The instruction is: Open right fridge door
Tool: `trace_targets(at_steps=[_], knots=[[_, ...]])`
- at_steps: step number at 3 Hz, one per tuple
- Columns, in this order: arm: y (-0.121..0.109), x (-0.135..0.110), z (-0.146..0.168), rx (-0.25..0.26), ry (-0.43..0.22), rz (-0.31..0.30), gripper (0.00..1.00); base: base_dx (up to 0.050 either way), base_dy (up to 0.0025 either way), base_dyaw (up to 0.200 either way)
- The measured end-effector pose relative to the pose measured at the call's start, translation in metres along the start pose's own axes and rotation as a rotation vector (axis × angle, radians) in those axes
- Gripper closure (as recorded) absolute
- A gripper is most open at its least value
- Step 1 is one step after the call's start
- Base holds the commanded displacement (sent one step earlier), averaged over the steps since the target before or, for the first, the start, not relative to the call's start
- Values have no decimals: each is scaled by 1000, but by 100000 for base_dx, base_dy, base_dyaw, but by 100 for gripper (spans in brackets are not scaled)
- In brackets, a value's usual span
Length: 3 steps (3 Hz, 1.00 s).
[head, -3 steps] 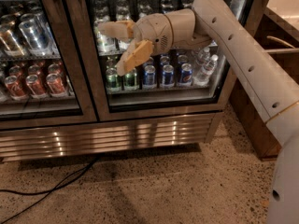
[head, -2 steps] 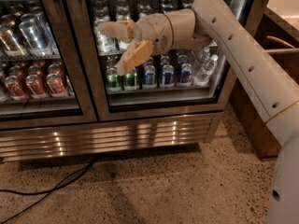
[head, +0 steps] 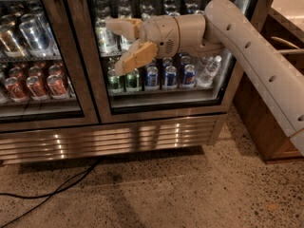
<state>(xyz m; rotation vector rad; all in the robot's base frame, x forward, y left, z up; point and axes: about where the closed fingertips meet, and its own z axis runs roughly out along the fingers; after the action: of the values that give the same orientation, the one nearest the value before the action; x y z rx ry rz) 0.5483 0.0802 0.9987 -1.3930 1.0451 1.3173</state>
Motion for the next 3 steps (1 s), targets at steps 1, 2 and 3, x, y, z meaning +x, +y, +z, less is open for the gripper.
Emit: trace_targets(at_steps=[1, 2, 3], knots=[[0, 0, 0, 0, 0, 0, 0, 3137, 246, 15583], [0, 0, 0, 0, 0, 0, 0, 3732, -255, -13173], [0, 0, 0, 0, 0, 0, 0, 0, 0, 0]])
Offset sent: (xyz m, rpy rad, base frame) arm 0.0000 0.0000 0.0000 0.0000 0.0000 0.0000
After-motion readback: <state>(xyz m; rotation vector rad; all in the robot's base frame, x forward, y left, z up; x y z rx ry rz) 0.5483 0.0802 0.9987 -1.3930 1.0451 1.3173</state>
